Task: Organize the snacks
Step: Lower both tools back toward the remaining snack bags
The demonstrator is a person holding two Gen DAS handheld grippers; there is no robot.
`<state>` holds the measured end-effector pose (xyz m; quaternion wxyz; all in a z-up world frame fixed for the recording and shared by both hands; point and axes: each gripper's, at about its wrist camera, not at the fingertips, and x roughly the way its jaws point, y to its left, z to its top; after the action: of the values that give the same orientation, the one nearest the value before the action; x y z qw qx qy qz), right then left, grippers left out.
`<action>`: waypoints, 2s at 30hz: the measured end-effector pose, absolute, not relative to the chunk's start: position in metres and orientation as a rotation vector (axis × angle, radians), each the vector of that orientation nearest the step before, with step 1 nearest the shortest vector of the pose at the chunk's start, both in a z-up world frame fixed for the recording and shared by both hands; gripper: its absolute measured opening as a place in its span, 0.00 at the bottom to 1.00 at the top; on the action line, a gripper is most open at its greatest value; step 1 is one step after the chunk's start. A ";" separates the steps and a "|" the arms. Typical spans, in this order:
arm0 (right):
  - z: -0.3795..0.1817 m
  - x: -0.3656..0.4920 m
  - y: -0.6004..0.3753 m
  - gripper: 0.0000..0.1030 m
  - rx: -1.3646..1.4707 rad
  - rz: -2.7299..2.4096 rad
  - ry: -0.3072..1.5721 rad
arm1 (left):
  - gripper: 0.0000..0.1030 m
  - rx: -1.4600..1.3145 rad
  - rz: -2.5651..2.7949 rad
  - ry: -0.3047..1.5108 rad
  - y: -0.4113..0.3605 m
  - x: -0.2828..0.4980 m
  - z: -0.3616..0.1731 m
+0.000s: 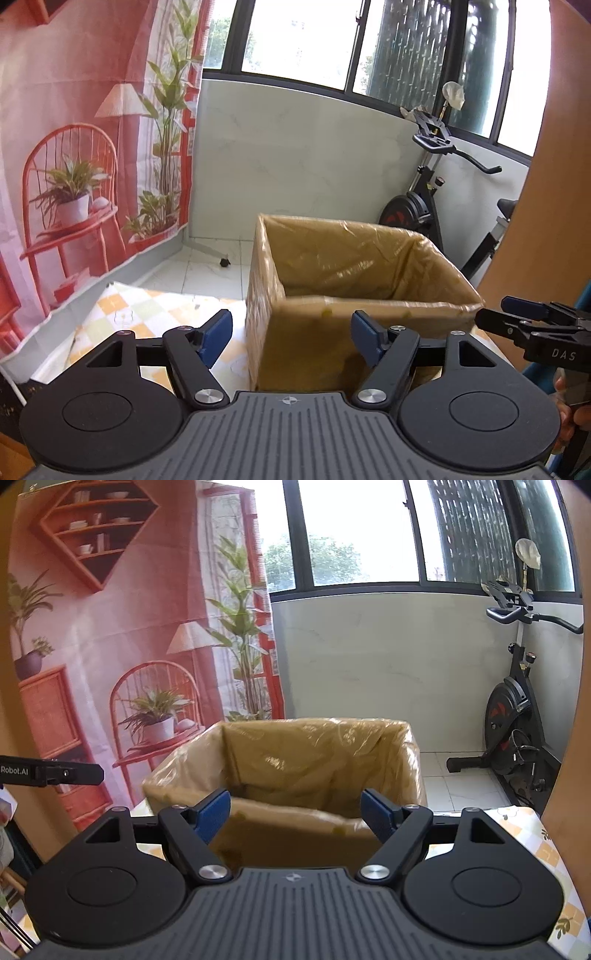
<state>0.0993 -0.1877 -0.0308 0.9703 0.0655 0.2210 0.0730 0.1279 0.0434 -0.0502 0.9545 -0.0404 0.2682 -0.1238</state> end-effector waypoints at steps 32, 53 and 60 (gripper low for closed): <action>-0.132 -0.036 -0.235 0.78 0.213 -0.032 0.556 | 0.84 -0.031 -0.344 0.619 0.023 0.059 -0.161; -0.156 -0.042 -0.239 0.90 0.187 -0.014 0.616 | 0.88 -0.026 -0.380 0.621 0.001 0.055 -0.184; -0.179 -0.032 -0.231 0.92 0.090 0.004 0.696 | 0.88 -0.010 -0.374 0.640 -0.003 0.057 -0.188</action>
<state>-0.0319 -0.2314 -0.1792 0.9391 0.0440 0.3409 0.0021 0.0573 -0.0026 -0.1882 0.9320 -0.0049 0.3127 -0.1830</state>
